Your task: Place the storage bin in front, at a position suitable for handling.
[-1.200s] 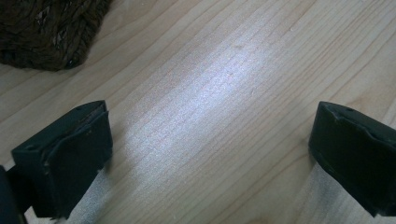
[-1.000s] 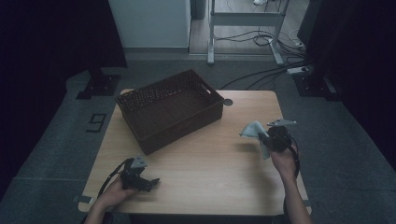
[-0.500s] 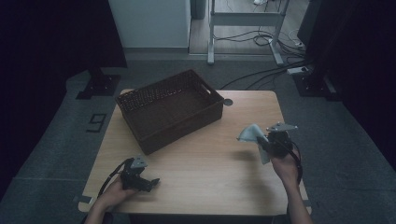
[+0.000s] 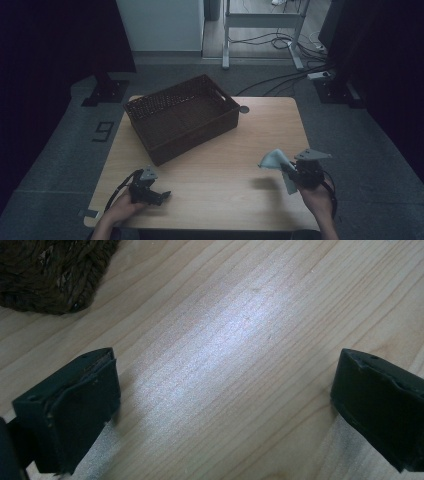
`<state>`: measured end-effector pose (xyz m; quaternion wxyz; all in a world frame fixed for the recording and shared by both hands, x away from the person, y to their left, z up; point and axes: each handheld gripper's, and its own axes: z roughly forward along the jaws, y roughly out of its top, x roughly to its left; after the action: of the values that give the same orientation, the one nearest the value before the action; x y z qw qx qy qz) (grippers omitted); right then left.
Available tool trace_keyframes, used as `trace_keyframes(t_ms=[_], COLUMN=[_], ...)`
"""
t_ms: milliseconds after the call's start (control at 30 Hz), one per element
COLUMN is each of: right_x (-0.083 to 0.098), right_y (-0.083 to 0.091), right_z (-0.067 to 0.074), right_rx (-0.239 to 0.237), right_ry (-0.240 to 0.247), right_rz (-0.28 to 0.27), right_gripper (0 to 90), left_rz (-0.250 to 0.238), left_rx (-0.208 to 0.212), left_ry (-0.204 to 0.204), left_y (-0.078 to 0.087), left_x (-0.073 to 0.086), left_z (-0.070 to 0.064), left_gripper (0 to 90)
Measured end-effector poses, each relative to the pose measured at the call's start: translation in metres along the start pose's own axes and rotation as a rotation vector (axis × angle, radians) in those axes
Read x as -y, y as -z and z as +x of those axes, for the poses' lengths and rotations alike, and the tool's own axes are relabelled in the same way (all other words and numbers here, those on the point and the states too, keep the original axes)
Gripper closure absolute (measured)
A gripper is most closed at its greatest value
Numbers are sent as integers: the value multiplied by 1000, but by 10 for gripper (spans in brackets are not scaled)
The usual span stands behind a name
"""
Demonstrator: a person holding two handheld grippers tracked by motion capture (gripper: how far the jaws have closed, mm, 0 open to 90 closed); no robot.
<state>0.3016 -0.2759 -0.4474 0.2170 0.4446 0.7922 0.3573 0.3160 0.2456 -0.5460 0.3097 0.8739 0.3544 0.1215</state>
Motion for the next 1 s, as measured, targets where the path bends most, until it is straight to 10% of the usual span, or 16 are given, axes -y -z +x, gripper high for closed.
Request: trace_keyframes(t_ms=[400,1000], right_x=[28,71], right_y=[29,-15], right_z=[1,3], right_rx=[29,14], right_ry=[-3,14], right_rz=[25,211], right_gripper=[748,637], left_rz=[1,-3], left_rx=[-1,-1], left_ry=[0,3], left_y=[0,0], left_x=[0,0], left_z=[0,0], left_gripper=[0,0])
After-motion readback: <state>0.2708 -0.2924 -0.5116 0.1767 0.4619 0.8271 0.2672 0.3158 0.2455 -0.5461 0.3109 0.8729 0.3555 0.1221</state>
